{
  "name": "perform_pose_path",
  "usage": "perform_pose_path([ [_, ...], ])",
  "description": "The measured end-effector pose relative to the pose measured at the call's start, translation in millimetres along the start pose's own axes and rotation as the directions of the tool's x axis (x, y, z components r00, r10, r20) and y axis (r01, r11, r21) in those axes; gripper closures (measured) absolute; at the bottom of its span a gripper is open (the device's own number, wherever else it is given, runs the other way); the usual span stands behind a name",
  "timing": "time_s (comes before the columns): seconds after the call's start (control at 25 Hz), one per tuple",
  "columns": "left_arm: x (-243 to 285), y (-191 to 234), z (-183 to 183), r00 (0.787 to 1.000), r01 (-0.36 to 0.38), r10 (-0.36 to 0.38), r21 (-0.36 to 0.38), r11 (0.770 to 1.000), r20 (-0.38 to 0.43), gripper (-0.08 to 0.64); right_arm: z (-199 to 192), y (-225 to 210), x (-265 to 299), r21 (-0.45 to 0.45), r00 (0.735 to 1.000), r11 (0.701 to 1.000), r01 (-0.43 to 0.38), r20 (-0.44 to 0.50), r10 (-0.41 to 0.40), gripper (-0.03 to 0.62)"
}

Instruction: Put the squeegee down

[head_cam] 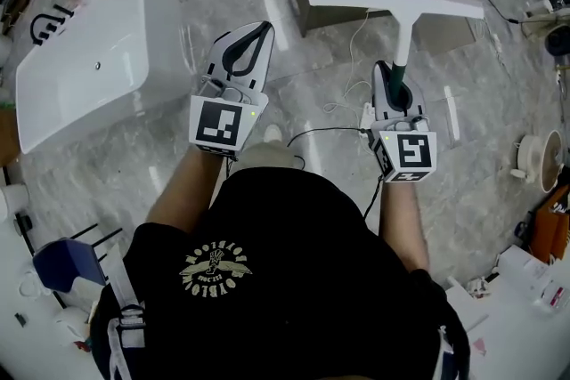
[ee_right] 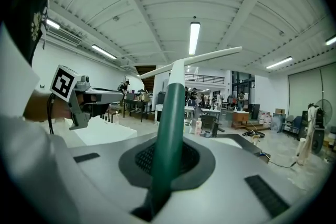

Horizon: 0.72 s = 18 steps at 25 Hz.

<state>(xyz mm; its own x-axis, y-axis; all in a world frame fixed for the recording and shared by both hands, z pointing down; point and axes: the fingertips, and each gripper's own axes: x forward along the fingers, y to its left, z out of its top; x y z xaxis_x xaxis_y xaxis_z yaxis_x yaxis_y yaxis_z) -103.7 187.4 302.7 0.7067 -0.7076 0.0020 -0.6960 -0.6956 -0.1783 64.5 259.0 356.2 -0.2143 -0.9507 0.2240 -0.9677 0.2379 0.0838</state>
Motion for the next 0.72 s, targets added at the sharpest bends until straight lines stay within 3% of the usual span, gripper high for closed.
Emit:
perform_pose_path([
  [0.12, 15, 10, -2, 1.000, 0.027, -0.026, 0.068, 0.997, -0.016, 0.535, -1, -3, 19, 0.009, 1.000, 1.000, 0.005, -0.019, -0.004, 0.563],
  [0.36, 37, 50, 2, 1.000, 0.020, -0.020, 0.035, 0.999, 0.019, 0.535, 22, -1, 61, 0.020, 1.000, 1.000, 0.008, 0.004, -0.008, 0.564],
  [0.72, 56, 92, -16, 0.999, 0.044, -0.044, 0.001, 0.999, -0.002, 0.535, 41, -4, 99, 0.021, 0.999, 0.999, 0.031, 0.006, -0.031, 0.563],
])
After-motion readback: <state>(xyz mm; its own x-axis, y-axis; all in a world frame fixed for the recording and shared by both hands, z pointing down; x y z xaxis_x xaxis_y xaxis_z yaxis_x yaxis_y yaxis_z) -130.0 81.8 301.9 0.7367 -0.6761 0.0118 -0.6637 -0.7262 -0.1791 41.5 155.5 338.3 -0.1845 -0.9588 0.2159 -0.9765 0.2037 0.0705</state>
